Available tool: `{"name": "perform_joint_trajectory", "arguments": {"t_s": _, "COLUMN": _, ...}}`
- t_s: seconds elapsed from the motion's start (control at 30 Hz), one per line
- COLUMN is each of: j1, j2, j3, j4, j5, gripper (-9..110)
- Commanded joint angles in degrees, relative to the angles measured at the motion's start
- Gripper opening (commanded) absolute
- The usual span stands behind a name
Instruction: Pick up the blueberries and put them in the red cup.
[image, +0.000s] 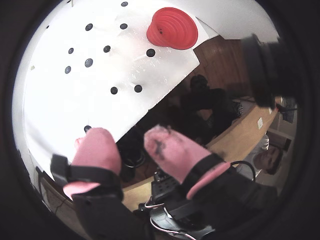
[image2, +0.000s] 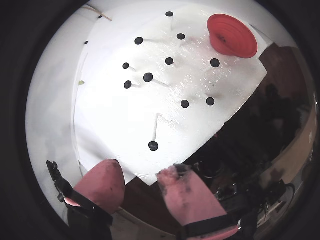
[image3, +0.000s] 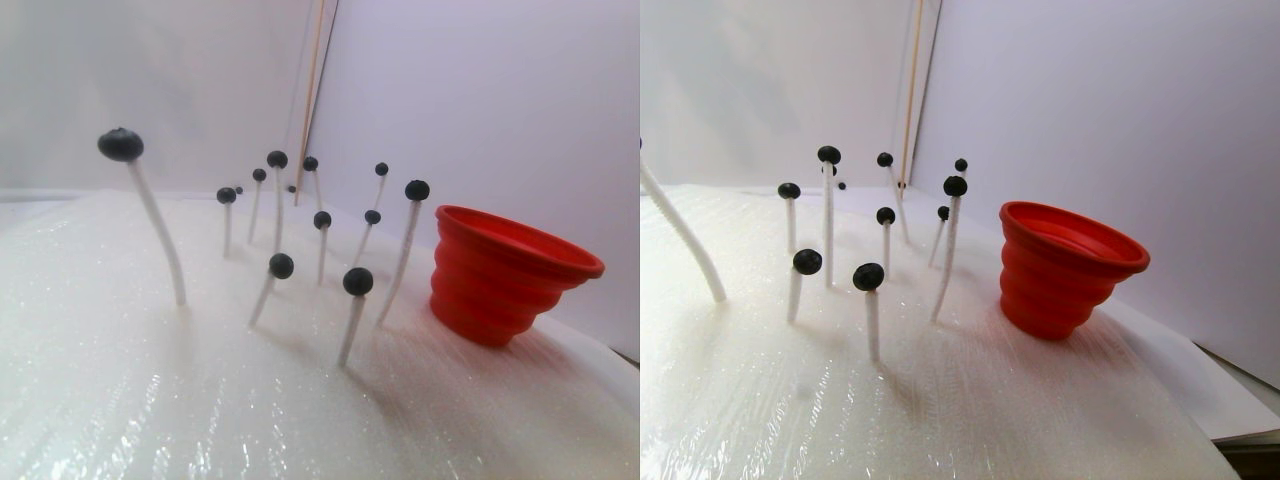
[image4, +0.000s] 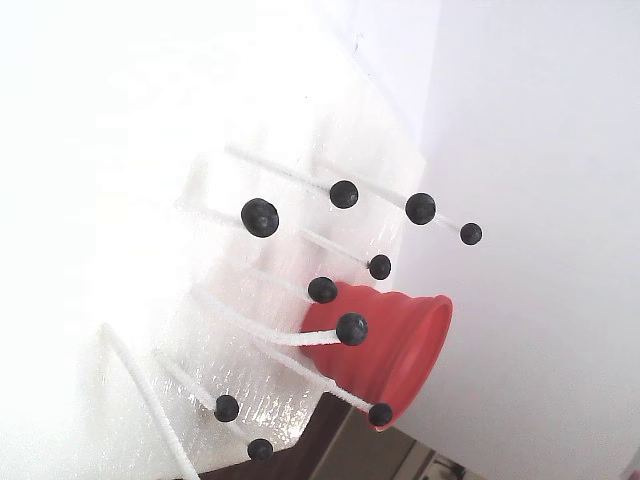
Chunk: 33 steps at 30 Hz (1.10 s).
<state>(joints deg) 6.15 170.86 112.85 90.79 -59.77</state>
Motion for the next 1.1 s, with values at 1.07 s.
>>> {"name": "perform_joint_trajectory", "arguments": {"t_s": 1.07, "j1": 8.2, "j2": -22.4, "j3": 12.0, "j4": -22.3, "j5": -27.6, "gripper": 17}}
